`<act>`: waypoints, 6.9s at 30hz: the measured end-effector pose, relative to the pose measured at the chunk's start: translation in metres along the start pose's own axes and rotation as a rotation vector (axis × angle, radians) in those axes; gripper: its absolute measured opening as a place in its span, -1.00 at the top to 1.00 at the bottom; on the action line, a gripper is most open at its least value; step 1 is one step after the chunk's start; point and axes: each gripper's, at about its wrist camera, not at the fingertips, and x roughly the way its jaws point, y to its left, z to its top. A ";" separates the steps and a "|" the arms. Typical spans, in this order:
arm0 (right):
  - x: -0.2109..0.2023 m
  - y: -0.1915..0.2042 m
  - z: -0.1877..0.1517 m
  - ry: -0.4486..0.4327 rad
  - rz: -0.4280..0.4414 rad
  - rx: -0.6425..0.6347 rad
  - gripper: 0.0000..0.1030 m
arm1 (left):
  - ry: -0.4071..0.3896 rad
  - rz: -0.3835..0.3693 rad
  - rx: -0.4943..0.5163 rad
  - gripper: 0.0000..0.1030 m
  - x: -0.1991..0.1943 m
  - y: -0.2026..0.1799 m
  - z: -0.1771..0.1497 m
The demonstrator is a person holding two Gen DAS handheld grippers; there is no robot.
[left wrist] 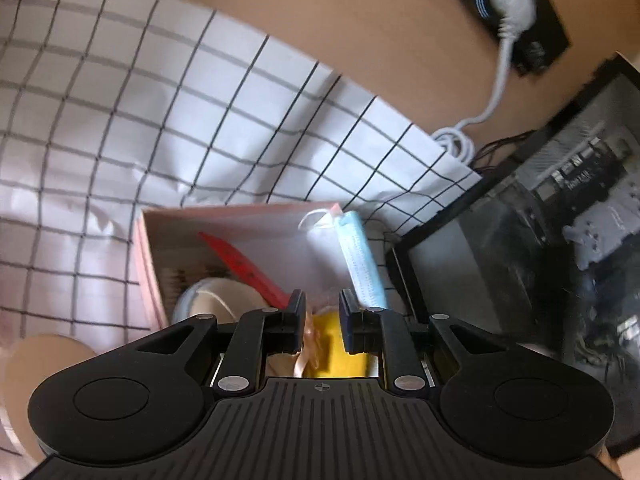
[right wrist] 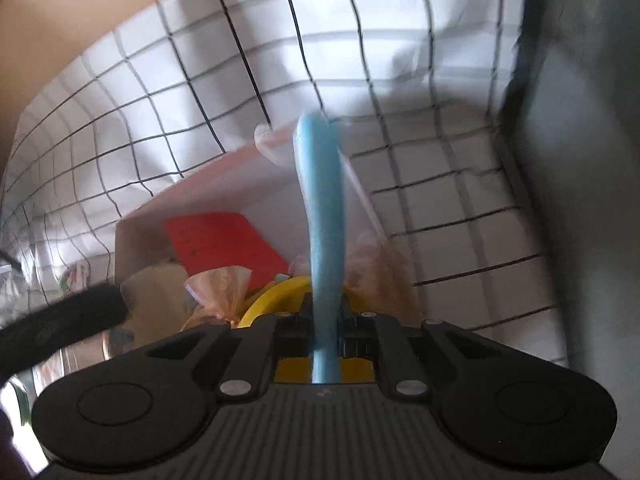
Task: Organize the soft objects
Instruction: 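Carry the tied bag and face mask over the pink box and open both tools, then move both open tools back toward the items on the table, then grasp the blue-white wet-wipes pack with the left tool while the right tool grasps the pink Kleenex pack, then carry the wipes and tissue packs over the pink box and open both tools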
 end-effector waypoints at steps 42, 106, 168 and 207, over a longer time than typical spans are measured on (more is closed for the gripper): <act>-0.066 0.024 -0.008 -0.247 -0.109 -0.220 0.51 | -0.153 0.174 -0.206 0.62 -0.133 0.081 -0.070; -0.058 0.178 -0.011 -0.144 0.332 -0.415 -0.54 | 0.309 0.617 -0.202 -0.33 -0.061 0.183 0.018; 0.059 0.335 -0.038 0.272 0.048 -0.564 0.06 | 0.124 0.258 -0.419 0.13 -0.170 0.290 0.008; -0.169 0.066 -0.016 -0.335 0.036 -0.373 0.05 | 0.036 -0.085 -0.306 0.13 -0.052 0.011 0.003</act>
